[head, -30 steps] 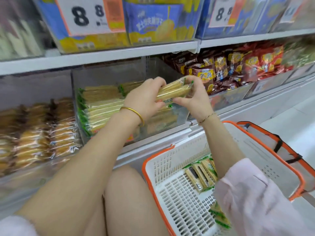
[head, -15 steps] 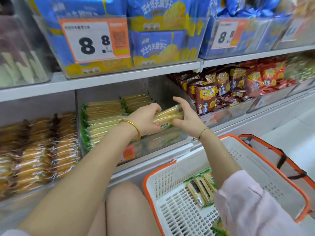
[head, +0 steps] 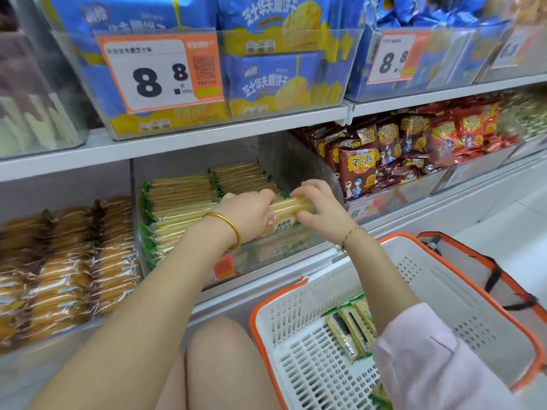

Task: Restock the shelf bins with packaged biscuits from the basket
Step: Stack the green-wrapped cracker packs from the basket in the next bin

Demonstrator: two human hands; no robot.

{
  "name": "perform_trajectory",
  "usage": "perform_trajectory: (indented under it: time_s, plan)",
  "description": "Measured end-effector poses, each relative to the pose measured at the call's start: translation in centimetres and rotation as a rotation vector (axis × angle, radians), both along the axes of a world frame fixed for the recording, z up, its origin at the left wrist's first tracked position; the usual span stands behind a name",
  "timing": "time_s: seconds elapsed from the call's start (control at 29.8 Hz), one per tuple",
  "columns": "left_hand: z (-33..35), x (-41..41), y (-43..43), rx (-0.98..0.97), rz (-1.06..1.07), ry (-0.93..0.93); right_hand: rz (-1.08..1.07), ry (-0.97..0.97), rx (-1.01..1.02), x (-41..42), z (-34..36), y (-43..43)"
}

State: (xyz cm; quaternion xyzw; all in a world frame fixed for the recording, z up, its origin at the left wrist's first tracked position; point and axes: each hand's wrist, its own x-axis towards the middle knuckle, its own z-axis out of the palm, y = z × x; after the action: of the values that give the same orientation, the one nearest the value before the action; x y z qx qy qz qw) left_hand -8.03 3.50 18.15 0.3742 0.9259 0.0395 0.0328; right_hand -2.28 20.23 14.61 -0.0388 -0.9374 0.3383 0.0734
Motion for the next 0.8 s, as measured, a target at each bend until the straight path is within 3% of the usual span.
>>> perform_trajectory:
  time_s: [0.13, 0.4, 0.8]
  plan:
    - [0.1, 0.4, -0.3, -0.095, -0.01, 0.024, 0.009, -0.068, 0.203, 0.1, -0.3, -0.9]
    - [0.3, 1.6, -0.1, -0.089, 0.04, 0.059, -0.01, 0.062, 0.357, 1.8, -1.3, -2.2]
    - [-0.1, 1.9, -0.6, -0.02, 0.076, 0.06, -0.022, 0.037, 0.274, 2.0, -0.8, -1.4]
